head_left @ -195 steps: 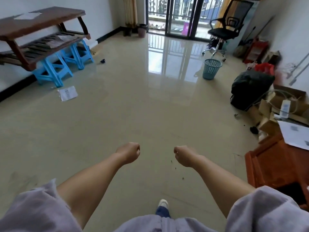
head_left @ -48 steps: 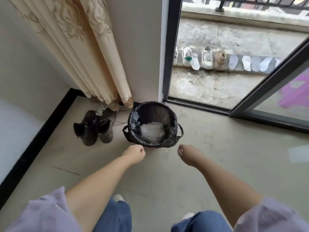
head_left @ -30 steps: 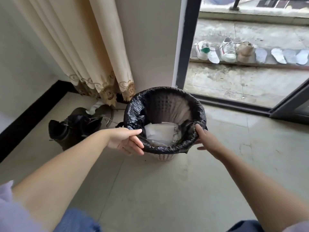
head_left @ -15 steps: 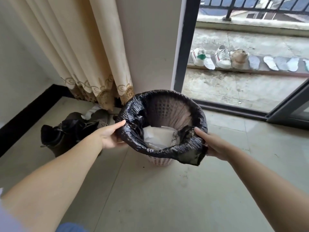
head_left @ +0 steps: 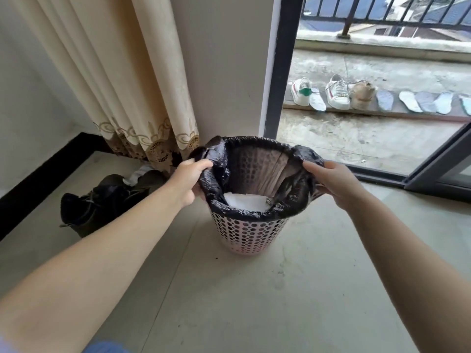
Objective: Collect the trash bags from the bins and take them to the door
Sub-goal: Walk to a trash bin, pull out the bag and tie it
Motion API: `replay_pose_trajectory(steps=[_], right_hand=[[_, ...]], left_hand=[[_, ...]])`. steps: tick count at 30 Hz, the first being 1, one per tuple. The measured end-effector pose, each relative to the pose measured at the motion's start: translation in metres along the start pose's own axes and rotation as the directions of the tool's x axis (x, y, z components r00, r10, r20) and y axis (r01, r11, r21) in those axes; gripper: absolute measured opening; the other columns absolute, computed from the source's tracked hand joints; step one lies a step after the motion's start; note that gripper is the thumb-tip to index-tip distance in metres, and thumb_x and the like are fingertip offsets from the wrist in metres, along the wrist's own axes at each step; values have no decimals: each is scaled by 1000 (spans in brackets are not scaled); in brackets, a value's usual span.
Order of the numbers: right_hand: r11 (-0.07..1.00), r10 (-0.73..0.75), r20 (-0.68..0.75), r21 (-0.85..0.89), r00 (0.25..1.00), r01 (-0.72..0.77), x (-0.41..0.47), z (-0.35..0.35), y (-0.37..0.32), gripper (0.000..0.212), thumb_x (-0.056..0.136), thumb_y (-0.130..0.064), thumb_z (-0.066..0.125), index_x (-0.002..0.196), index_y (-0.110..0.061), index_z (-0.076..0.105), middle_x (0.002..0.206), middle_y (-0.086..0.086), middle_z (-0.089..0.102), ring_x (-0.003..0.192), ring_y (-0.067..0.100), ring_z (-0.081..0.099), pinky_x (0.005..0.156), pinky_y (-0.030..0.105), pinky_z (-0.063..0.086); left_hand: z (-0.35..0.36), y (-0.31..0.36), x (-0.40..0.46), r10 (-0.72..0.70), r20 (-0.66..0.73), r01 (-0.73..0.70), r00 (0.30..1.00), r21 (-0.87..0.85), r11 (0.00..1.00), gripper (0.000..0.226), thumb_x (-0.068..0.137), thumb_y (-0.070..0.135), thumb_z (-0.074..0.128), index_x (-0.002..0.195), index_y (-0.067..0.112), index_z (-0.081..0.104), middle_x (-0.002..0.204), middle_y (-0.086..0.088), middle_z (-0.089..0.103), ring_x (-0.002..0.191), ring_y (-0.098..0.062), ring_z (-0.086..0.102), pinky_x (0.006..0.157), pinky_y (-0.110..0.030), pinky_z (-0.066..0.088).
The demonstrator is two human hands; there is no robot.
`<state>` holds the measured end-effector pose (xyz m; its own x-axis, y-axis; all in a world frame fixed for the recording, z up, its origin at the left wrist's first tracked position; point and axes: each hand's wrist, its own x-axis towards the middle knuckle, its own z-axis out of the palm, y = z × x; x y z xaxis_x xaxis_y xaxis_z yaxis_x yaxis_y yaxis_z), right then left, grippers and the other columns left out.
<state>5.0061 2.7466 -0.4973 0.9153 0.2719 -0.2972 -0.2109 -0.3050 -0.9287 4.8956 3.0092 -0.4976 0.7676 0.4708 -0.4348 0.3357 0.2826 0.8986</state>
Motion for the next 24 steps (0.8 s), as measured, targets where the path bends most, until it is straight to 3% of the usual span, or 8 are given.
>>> replay_pose_trajectory(steps=[5,8,11,13,15,18,21,24], right_hand=[[989,-117,82,-78,990,124,-24,33,-9,14,85,-25,66,95,-16,61,93,7,70,89,24,69,80,41,59],[946,-130,272,-254,953,202,-46,43,-16,36,81,-39,69,107,-19,54,100,-3,61,93,18,61,92,38,53],[772,-145,445,-507,884,382,-67,57,-19,53,80,-44,70,116,-16,43,101,-6,53,90,12,49,80,18,44],[711,-185,464,-545,866,444,-68,67,-15,62,79,-43,70,123,-15,37,106,-3,56,95,15,55,78,24,47],[649,-227,404,-616,886,447,-61,67,-9,50,85,-28,64,126,-14,39,97,-2,57,91,21,58,73,28,43],[553,-273,348,-706,897,442,-54,60,-5,23,90,-5,46,109,-8,58,94,4,61,97,27,59,73,28,40],[460,-301,458,-698,836,548,-52,55,-1,31,89,3,40,103,-2,67,112,8,63,107,27,57,87,27,42],[418,-341,578,-613,742,670,-53,52,-3,35,84,10,42,98,-1,71,120,6,61,114,23,53,94,20,36]], left_hand=[[30,-7,-16,-188,230,217,955,-107,970,11,93,13,48,99,11,57,83,-7,62,71,-20,60,66,-31,54],[46,-13,-26,-223,285,289,932,-214,933,13,94,8,42,99,8,54,86,-8,59,70,-18,58,55,-23,55],[63,-15,-39,-243,326,342,914,-292,893,12,91,6,42,90,5,55,79,-10,56,70,-20,57,60,-28,57],[69,-14,-44,-222,328,323,918,-297,899,12,90,6,45,82,6,54,72,-8,53,66,-19,56,63,-29,57],[66,-10,-42,-201,343,321,917,-338,885,14,91,6,43,82,4,54,75,-11,57,68,-22,60,68,-32,58],[54,-10,-30,-231,208,288,950,-308,907,11,92,15,49,86,8,54,81,-10,60,74,-22,62,69,-36,57],[42,-16,-12,-260,4,253,966,-251,934,20,87,34,63,96,17,60,90,-3,66,81,-17,63,63,-32,52],[36,-14,2,-221,15,212,975,-344,915,28,85,31,67,105,12,64,98,-7,70,78,-20,68,54,-28,55]])
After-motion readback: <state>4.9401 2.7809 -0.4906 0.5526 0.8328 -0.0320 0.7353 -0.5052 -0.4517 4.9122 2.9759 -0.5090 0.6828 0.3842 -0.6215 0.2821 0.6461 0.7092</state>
